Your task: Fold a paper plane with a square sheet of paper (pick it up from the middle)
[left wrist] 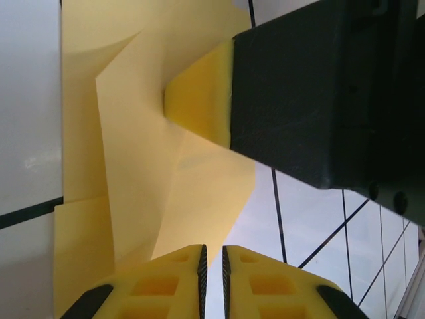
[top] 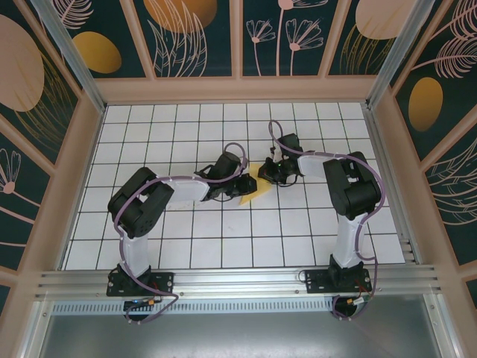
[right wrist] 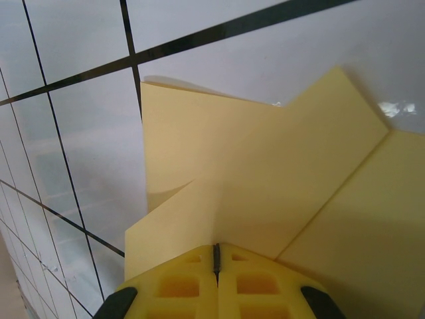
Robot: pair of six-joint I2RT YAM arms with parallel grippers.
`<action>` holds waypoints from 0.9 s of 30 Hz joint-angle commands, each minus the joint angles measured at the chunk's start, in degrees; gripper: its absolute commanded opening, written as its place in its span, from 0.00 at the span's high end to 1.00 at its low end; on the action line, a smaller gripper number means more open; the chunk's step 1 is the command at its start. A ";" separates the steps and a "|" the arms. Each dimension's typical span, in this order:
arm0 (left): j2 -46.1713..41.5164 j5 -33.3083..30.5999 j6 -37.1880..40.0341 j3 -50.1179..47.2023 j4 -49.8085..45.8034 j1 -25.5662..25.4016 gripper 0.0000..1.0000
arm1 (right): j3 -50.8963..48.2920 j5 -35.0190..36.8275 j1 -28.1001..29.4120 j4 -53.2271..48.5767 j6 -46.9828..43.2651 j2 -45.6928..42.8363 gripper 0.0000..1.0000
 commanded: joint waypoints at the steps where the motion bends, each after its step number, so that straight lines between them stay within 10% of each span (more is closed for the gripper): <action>1: -0.41 -1.08 1.34 1.58 -0.82 0.32 0.82 | -1.85 9.11 0.21 -5.62 0.20 4.38 0.96; 27: 3.20 -2.41 1.75 1.53 -6.01 0.54 0.85 | -1.41 8.96 0.28 -6.20 0.09 5.45 0.96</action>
